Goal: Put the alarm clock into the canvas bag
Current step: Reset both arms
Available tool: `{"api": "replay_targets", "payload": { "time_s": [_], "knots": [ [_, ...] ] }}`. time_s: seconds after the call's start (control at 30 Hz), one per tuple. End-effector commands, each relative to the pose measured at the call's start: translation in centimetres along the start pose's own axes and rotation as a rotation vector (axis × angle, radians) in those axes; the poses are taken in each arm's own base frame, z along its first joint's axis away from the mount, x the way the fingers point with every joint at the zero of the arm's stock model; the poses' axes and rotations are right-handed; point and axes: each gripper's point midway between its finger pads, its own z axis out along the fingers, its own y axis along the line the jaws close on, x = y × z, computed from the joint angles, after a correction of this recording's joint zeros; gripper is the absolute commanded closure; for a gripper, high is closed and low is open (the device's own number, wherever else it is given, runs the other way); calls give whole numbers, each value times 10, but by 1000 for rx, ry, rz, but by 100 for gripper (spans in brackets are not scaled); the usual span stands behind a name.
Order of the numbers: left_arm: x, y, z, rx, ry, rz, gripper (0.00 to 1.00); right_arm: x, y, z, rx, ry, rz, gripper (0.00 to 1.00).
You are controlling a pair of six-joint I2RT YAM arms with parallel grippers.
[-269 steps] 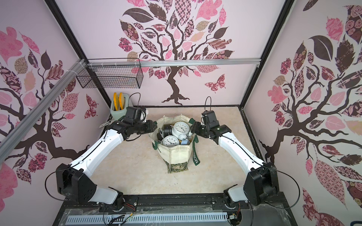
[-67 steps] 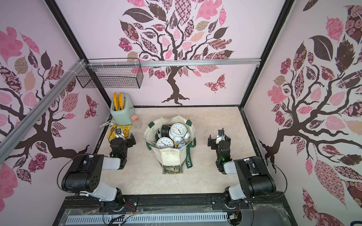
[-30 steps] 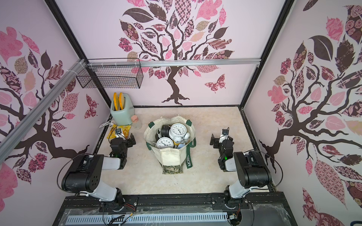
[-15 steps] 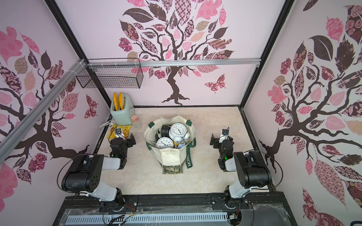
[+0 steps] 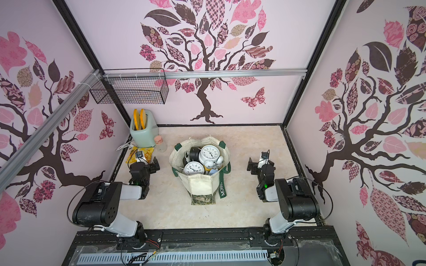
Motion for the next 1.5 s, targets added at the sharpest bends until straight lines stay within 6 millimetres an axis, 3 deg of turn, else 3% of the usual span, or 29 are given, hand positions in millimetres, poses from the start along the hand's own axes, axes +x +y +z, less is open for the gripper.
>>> {"api": "replay_targets", "payload": {
  "time_s": [0.0, 1.47],
  "knots": [
    [-3, 0, -1, -4, -13, 3, 2, -8, 1, 2, -5, -24, 3, 0],
    [-3, 0, -1, -4, -13, 3, 2, -6, 2, 5, -7, -10, 7, 0]
  ]
}}
